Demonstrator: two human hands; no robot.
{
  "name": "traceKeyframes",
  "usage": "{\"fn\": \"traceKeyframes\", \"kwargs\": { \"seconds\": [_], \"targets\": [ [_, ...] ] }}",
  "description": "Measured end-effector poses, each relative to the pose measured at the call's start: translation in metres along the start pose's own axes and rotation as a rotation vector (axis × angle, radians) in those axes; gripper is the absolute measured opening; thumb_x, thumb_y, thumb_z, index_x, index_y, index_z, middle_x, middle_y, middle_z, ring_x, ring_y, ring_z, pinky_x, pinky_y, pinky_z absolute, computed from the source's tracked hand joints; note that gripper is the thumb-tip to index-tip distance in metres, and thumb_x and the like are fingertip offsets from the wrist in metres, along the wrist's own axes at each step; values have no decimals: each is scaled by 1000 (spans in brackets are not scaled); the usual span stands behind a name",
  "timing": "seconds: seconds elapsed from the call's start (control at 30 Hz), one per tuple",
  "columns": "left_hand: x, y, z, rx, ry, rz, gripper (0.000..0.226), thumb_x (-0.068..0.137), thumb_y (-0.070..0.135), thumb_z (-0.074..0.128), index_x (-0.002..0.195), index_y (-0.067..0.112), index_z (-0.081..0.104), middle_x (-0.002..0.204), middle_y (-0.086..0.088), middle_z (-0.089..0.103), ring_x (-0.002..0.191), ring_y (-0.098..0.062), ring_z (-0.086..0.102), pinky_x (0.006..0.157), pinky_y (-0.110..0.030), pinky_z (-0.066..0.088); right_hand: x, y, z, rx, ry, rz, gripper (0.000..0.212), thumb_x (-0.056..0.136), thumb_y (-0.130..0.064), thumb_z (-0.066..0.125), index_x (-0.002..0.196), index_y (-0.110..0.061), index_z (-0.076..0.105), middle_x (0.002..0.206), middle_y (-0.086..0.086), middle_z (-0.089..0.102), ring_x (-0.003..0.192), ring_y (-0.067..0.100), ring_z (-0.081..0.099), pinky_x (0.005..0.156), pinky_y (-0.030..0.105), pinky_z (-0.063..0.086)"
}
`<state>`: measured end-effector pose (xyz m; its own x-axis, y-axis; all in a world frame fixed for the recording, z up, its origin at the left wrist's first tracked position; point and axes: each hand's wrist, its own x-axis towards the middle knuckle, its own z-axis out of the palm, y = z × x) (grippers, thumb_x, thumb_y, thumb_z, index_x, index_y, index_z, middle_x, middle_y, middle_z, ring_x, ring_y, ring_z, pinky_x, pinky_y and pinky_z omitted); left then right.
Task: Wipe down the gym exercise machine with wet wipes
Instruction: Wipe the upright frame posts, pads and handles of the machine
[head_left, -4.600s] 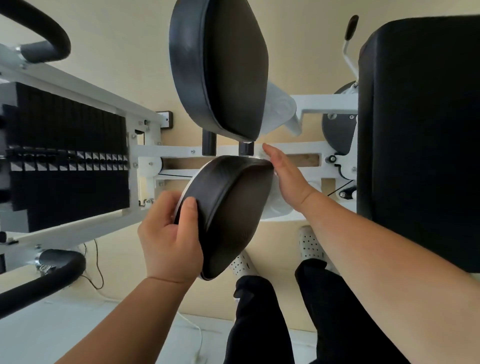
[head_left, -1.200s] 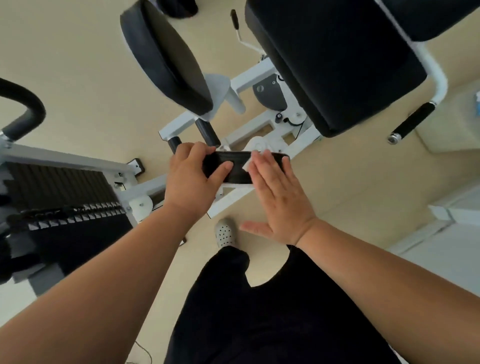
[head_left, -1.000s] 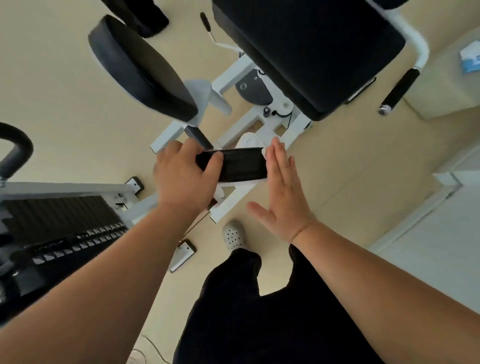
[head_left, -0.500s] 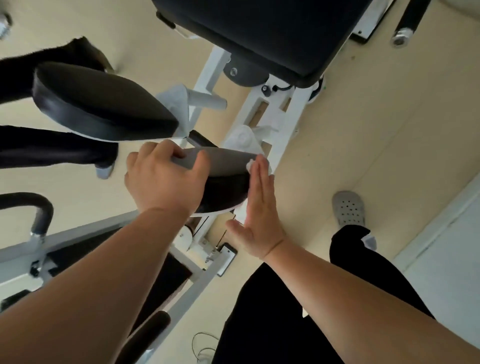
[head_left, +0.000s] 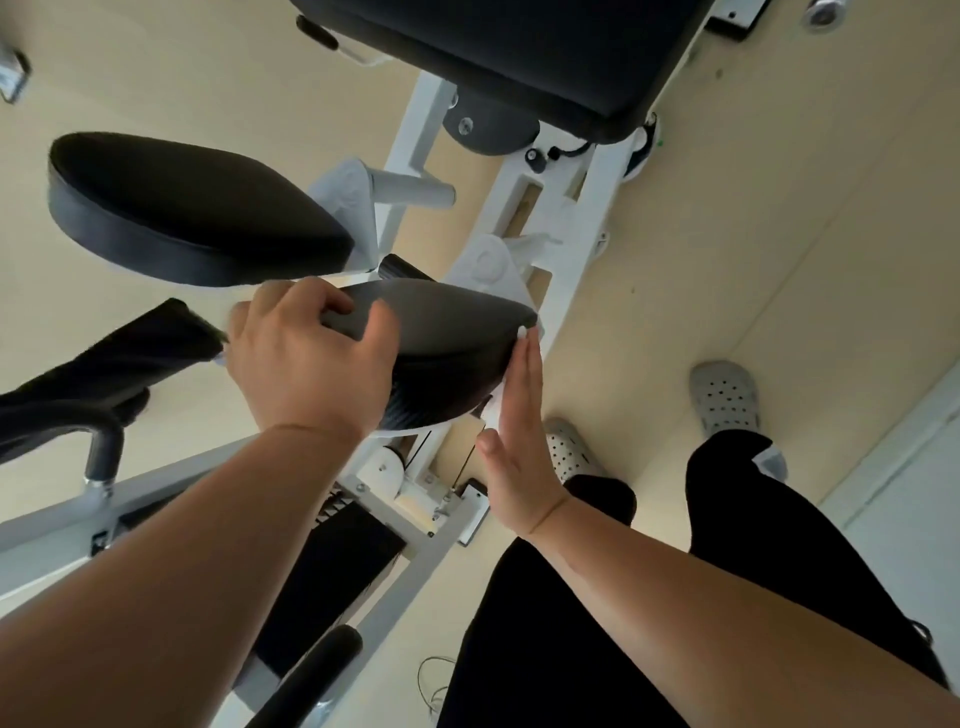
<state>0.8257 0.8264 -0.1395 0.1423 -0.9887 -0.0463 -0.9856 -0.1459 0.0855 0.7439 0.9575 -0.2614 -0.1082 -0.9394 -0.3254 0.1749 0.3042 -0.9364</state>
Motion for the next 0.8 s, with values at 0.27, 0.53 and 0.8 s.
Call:
{"fn": "traceKeyframes", "kwargs": {
  "seconds": [0.27, 0.53, 0.8],
  "targets": [
    [2, 1, 0, -30, -10, -34, 39, 72, 52, 46, 84, 23, 67, 94, 6, 59, 101, -26, 50, 86, -36, 40, 54, 25, -18, 277, 88, 338, 60, 83, -74, 34, 135, -45, 40, 146, -21, 39, 134, -14, 33, 127, 43, 21],
    [2, 0, -1, -52, -10, -19, 43, 72, 53, 44, 86, 21, 69, 97, 3, 62, 103, -27, 51, 88, -38, 41, 19, 6, -7, 275, 97, 191, 107, 88, -81, 36, 164, -12, 6, 172, -3, 5, 158, 7, 2, 130, 39, 6],
    [0, -5, -2, -36, -9, 79, 45, 76, 52, 47, 89, 17, 71, 98, -2, 66, 100, -32, 54, 84, -43, 44, 64, -5, -35, 14, -31, 213, 116, 82, -93, 27, 164, -12, 12, 168, -8, 13, 142, -21, 10, 113, -1, 11]
  ]
}}
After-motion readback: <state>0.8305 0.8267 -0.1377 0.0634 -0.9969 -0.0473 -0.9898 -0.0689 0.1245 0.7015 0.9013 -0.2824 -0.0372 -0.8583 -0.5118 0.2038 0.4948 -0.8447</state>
